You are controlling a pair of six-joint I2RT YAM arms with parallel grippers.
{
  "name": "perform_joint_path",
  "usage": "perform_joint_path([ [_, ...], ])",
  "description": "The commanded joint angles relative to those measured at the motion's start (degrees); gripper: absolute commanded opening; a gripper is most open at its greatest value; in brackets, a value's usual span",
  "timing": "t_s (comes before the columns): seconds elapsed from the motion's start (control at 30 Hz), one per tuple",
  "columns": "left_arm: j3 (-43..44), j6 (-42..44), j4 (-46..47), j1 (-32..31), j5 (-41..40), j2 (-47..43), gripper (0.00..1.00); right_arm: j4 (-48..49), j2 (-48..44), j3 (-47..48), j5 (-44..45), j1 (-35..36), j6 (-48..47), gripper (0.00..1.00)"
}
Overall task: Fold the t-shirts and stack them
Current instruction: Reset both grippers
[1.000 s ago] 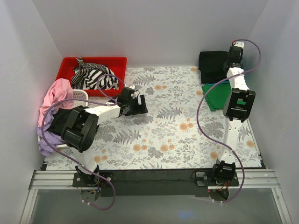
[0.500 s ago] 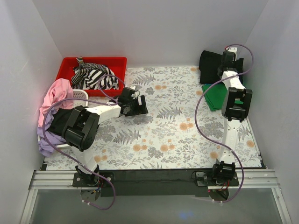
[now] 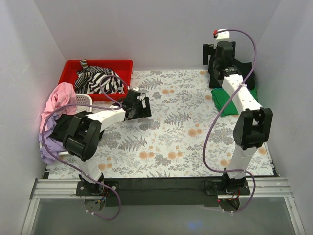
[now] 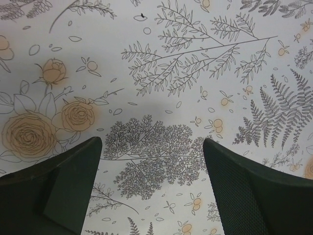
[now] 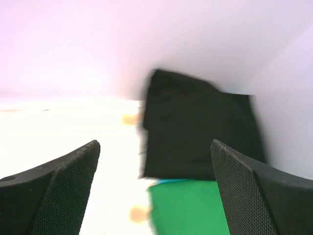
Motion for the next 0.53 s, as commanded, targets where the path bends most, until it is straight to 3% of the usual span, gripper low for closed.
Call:
perform_joint_path([
  [0.0, 2.1, 0.0, -1.9, 0.2, -5.0, -5.4, 0.83, -6.7, -3.5, -6.7, -9.4, 2.4, 6.8, 0.98],
  [0.23, -0.1, 1.5, -0.7, 0.2, -8.4, -13.2, 0.83, -5.7, -13.7, -25.5, -9.0, 13.5, 8.5, 0.98],
  [0.5, -3.8, 1.2, -0.6, 0.2, -14.3, -24.5, 0.83, -2.7, -21.7, -39.4, -11.9, 22.8, 11.8, 0.99],
])
